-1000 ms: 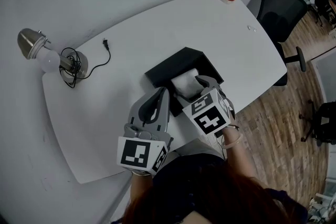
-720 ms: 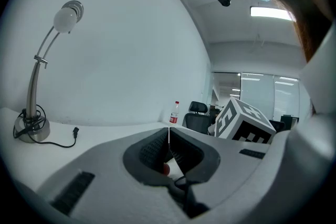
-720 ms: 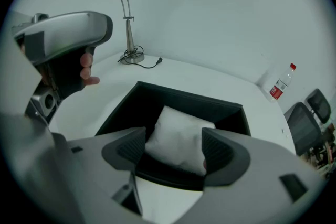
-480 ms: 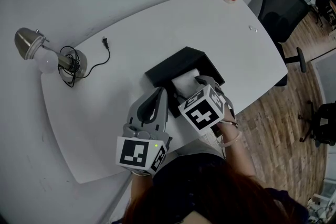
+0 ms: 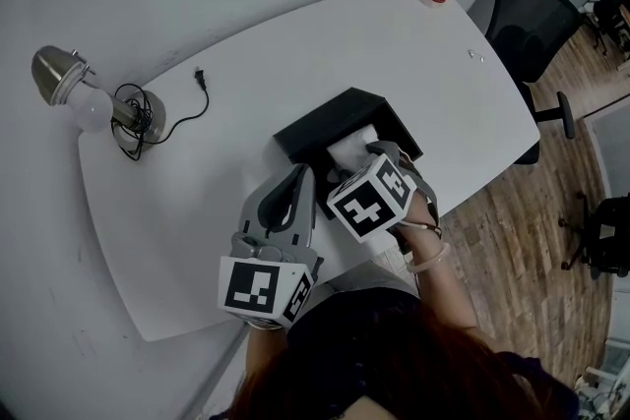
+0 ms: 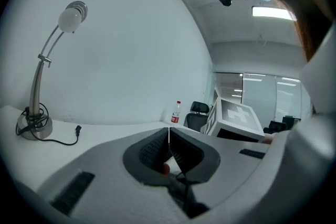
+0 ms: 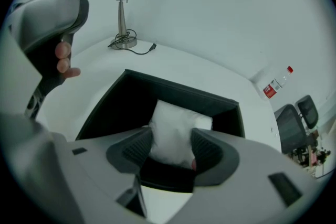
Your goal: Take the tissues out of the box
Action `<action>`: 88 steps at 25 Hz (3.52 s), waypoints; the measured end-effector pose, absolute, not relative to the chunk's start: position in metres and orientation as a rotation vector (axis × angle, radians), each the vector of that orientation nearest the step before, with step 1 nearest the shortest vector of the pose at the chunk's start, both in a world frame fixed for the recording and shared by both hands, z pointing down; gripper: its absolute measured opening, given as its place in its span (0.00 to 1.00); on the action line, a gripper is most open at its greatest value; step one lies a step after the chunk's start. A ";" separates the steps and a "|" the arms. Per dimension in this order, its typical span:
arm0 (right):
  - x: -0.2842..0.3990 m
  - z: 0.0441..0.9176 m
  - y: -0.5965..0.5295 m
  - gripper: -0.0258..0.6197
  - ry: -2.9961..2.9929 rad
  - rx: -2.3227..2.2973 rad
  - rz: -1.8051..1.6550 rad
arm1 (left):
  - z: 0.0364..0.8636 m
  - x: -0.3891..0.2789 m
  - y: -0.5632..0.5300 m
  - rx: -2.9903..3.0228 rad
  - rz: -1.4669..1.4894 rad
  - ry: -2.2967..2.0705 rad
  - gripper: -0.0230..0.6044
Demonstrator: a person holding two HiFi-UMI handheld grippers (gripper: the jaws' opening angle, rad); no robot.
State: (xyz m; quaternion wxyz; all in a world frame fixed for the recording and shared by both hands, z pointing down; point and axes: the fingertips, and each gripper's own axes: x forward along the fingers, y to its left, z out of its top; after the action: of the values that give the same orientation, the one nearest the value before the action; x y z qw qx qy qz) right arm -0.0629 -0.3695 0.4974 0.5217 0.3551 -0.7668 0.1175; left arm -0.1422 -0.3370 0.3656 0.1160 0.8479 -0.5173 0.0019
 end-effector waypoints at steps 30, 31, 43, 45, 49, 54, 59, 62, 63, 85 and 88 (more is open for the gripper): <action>-0.060 0.452 -0.355 0.38 -2.071 0.950 0.158 | 0.342 -0.147 -0.301 2.529 0.011 -1.592 0.08; -0.060 0.449 -0.354 0.38 -2.084 0.962 0.149 | 0.341 -0.147 -0.299 2.530 0.012 -1.597 0.08; -0.056 0.412 -0.340 0.38 -2.205 1.098 0.001 | 0.329 -0.144 -0.268 2.561 0.009 -1.624 0.08; -0.056 0.405 -0.336 0.38 -2.226 1.121 -0.024 | 0.327 -0.144 -0.262 2.562 0.006 -1.630 0.08; -0.057 0.392 -0.323 0.38 -2.260 1.132 -0.070 | 0.321 -0.144 -0.248 2.572 -0.002 -1.645 0.08; -0.057 0.378 -0.307 0.38 -2.283 1.164 -0.140 | 0.317 -0.146 -0.229 2.567 -0.011 -1.667 0.08; -0.058 0.368 -0.289 0.38 -2.306 1.183 -0.198 | 0.316 -0.146 -0.210 2.566 -0.016 -1.677 0.08; -0.057 0.363 -0.278 0.38 -2.319 1.192 -0.226 | 0.315 -0.145 -0.198 2.565 -0.022 -1.683 0.08; -0.056 0.361 -0.273 0.38 -2.323 1.195 -0.233 | 0.314 -0.145 -0.194 2.566 -0.024 -1.686 0.08; -0.041 0.332 -0.172 0.37 -2.401 1.232 -0.350 | 0.302 -0.120 -0.099 2.621 -0.055 -1.694 0.08; -0.039 0.325 -0.160 0.37 -2.407 1.245 -0.375 | 0.300 -0.119 -0.088 2.623 -0.066 -1.697 0.08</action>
State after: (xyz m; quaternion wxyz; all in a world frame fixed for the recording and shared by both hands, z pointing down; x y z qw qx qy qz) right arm -0.0394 -0.1603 0.3253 0.2014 0.4457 -0.8619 -0.1343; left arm -0.1191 -0.0877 0.3004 0.0083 0.8394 -0.5430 -0.0211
